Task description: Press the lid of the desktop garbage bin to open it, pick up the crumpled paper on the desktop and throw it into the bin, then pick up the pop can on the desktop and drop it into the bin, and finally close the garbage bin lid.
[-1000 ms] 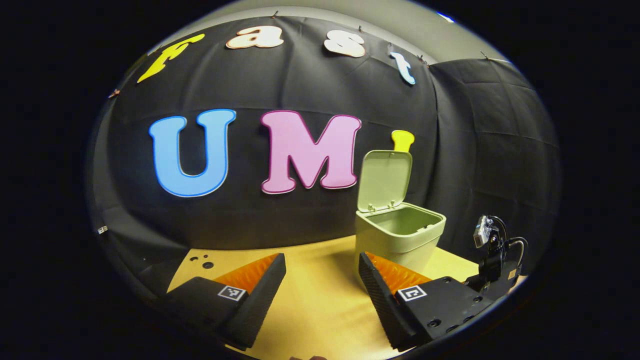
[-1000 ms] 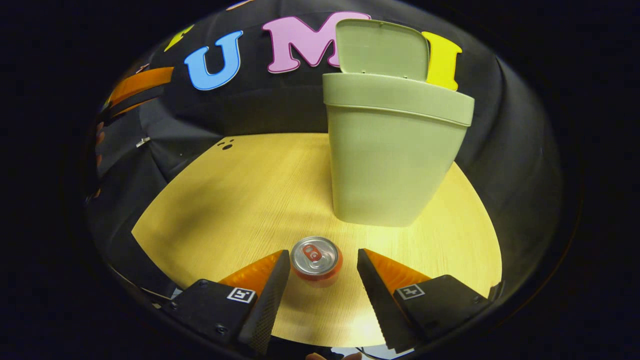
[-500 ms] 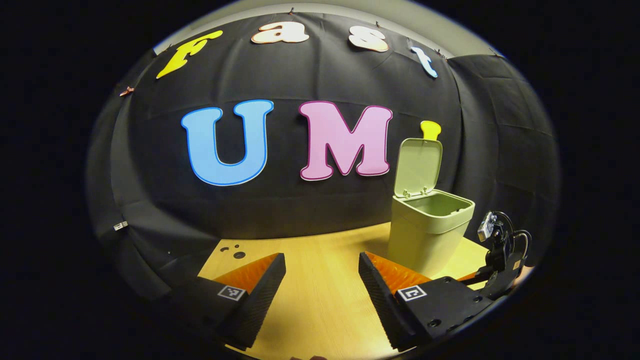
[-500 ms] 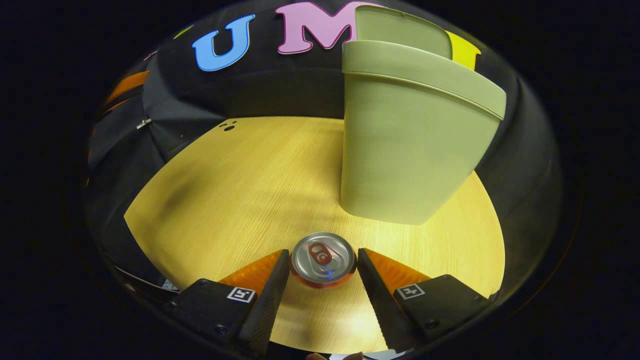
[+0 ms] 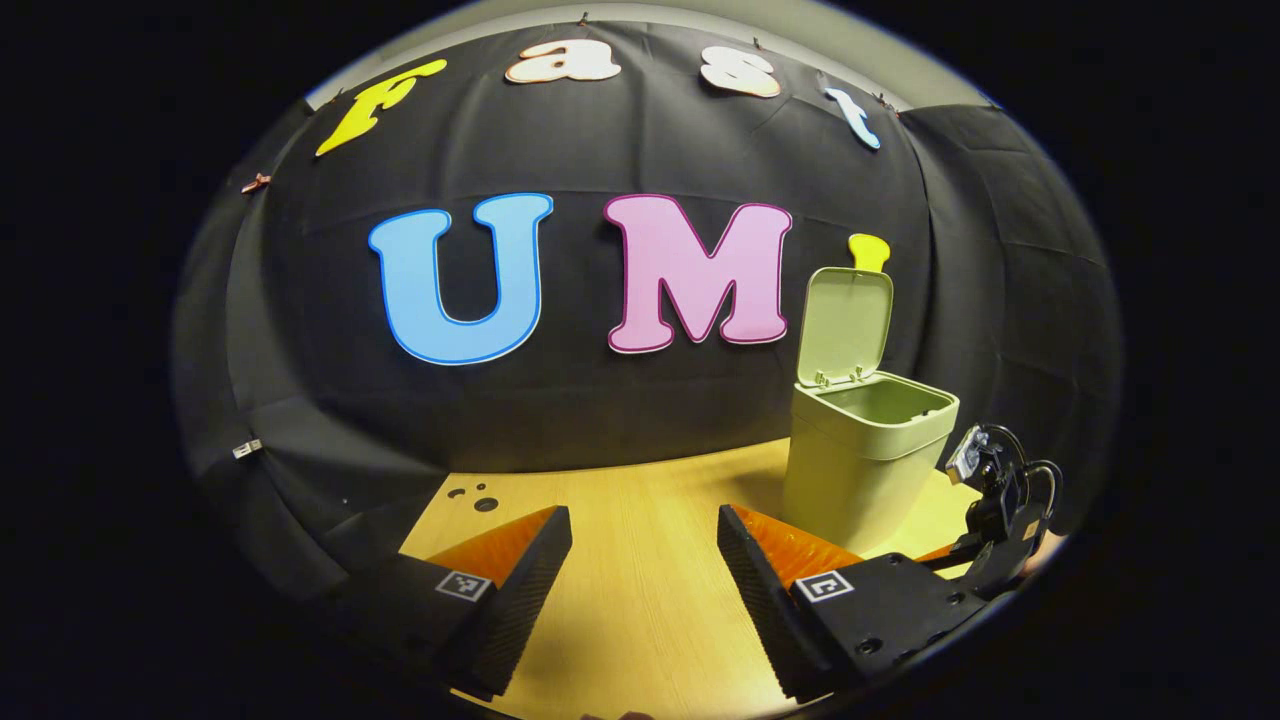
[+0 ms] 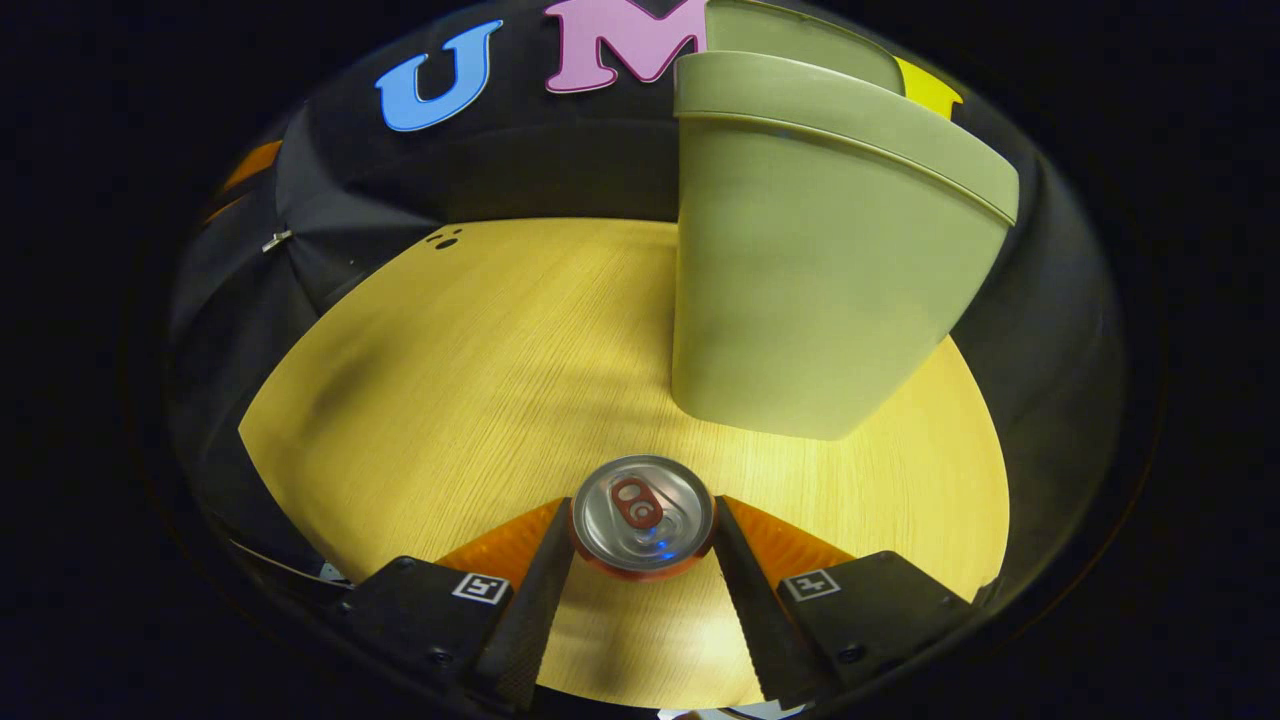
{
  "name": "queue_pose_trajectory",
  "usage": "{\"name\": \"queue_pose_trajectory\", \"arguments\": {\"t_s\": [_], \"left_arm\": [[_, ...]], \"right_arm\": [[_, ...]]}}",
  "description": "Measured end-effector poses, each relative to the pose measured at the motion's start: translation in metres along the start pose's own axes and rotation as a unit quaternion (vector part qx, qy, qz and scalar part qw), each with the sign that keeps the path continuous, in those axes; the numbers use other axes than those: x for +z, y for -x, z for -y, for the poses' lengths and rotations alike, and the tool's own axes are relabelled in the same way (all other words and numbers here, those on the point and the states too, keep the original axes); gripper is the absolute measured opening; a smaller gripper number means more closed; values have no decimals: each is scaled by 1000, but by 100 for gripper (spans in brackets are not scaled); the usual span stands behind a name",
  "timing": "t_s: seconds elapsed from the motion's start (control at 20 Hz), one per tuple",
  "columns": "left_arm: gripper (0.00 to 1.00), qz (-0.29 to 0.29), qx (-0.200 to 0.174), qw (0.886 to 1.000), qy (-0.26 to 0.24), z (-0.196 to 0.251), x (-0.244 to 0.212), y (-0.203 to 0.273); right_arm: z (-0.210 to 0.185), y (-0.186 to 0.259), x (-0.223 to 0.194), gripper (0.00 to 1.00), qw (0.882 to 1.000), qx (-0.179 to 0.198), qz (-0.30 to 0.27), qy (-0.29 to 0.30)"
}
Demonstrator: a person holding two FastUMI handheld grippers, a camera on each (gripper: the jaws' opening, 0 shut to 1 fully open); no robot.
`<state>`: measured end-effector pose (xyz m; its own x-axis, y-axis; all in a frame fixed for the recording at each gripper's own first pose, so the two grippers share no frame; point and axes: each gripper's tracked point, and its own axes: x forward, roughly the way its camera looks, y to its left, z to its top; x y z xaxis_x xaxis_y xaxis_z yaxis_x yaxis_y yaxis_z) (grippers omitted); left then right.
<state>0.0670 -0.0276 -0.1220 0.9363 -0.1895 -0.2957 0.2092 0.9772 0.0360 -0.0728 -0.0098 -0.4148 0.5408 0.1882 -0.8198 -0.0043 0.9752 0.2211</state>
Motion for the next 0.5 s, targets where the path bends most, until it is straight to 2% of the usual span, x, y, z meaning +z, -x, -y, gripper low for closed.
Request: {"name": "queue_pose_trajectory", "arguments": {"t_s": [0.05, 0.5], "left_arm": [[94, 0, -2, 1000, 0, 2, 0, -1], [94, -3, -22, 1000, 15, 21, -5, -16]], "right_arm": [[1, 5, 4, 83, 1000, -2, 8, -1], [5, 86, 86, 83, 999, 0, 42, -6]]}}
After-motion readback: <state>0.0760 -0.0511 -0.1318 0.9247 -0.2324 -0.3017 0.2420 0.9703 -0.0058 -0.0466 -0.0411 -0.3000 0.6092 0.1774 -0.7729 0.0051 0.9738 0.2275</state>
